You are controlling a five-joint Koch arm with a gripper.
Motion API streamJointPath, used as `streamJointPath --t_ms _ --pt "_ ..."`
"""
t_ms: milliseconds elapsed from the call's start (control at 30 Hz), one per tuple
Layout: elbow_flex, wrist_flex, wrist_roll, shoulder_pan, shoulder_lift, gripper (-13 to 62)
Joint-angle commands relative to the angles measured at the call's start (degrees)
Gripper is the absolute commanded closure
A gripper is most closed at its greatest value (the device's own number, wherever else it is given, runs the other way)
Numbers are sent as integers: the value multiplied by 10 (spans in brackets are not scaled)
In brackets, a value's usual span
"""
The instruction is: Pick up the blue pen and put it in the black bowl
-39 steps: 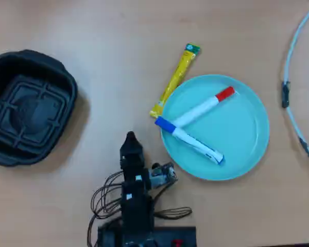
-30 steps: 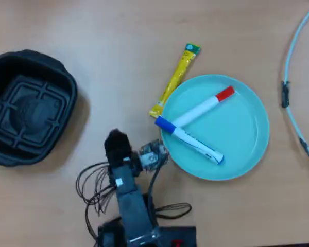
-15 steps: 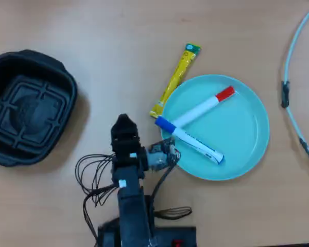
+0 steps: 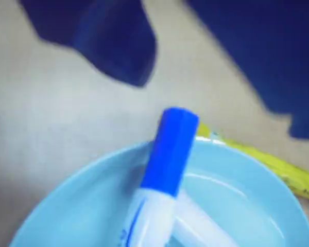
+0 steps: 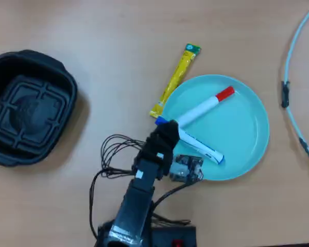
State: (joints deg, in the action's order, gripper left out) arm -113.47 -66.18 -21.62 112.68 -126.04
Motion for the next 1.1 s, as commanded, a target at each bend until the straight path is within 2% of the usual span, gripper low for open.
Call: streamJointPath --t_ms 0,133,433,733,1067 --pt "64 3 -8 24 21 191" --pt "78 4 -2 47 40 190" --pt "234 -78 69 45 49 181" --pt "432 -251 58 54 224 179" --pt "405 -299 10 114 310 178"
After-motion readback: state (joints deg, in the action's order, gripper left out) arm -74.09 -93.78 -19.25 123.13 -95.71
